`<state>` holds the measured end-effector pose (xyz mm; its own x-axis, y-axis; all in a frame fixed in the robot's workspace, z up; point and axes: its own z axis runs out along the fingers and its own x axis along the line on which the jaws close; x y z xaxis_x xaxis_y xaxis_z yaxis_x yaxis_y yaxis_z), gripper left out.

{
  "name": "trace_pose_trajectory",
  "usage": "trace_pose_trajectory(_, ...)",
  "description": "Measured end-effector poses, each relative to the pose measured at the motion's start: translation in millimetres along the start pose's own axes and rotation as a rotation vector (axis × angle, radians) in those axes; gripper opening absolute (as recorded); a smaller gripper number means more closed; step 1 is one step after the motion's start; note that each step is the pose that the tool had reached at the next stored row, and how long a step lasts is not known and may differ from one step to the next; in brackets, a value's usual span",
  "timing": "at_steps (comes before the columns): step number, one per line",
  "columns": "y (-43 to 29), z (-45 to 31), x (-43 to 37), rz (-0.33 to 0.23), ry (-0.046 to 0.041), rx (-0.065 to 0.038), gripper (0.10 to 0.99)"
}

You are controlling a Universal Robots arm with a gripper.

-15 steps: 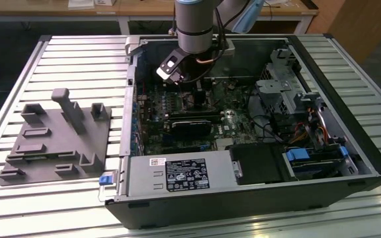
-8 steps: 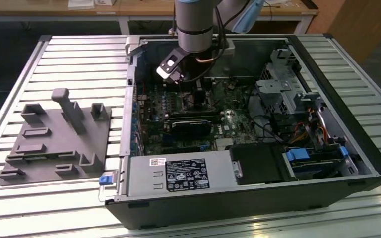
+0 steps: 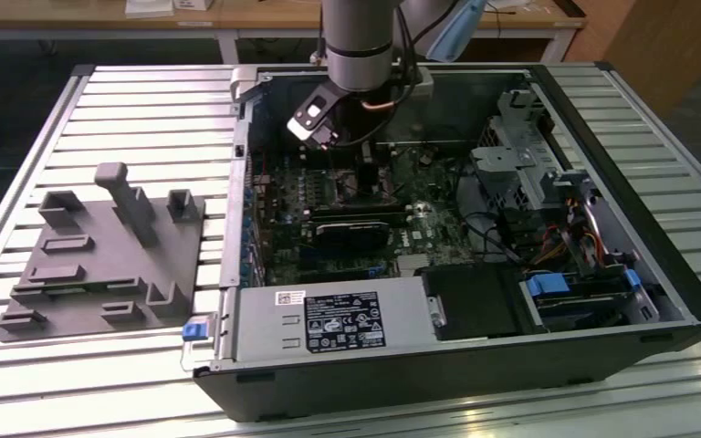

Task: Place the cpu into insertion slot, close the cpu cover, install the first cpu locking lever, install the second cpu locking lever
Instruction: 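Place the cpu into insertion slot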

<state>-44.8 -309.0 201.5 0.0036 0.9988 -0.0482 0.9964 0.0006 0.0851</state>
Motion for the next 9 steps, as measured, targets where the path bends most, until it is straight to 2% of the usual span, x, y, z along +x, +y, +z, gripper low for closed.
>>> trace_pose_trajectory(9,0.2,-1.9,-0.1,0.000,0.0000,0.000,0.616)
